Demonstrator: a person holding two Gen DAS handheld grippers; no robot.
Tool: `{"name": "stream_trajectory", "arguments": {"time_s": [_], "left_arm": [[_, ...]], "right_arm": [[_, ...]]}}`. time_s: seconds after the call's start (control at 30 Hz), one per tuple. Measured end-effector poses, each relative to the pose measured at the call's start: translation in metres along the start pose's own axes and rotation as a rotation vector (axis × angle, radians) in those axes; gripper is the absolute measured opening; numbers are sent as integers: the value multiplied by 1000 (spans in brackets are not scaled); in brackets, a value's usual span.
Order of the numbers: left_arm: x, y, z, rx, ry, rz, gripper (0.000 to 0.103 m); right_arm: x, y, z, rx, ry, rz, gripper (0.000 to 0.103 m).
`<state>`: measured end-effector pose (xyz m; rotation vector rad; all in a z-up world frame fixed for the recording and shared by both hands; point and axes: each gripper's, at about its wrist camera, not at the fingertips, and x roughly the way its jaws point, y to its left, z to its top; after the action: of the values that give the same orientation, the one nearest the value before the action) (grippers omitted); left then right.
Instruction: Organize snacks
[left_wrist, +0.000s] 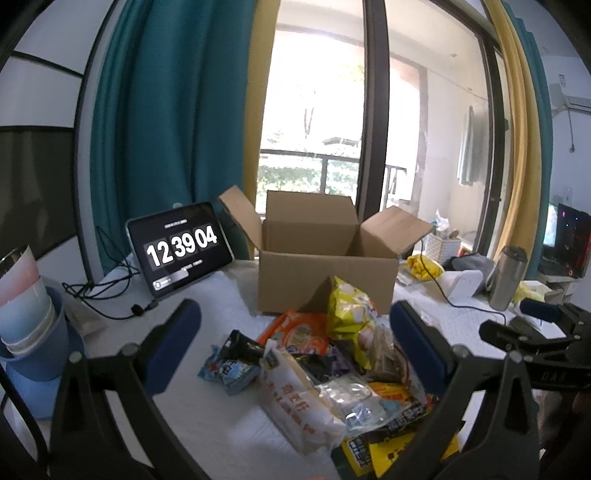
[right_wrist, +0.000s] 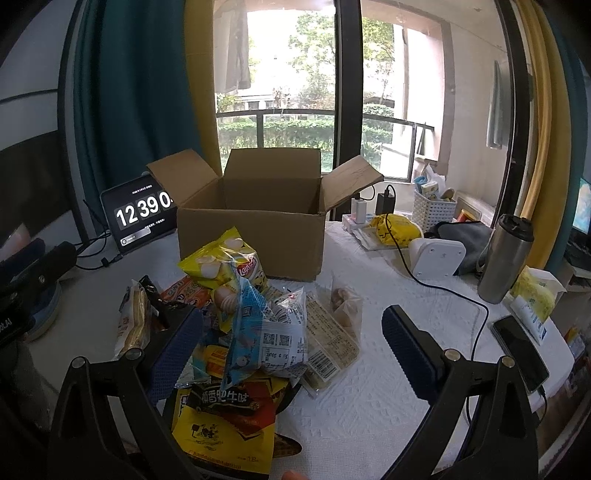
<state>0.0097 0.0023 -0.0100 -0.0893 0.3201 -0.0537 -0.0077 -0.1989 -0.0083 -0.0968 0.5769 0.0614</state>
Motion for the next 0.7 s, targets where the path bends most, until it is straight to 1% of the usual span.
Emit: {"name": "stream_trajectory", "arguments": {"time_s": [0.7], "left_arm": [[3,0,-2,-2,18,-3,103]], "right_arm": [[2,0,-3,1,9,8,99]]}}
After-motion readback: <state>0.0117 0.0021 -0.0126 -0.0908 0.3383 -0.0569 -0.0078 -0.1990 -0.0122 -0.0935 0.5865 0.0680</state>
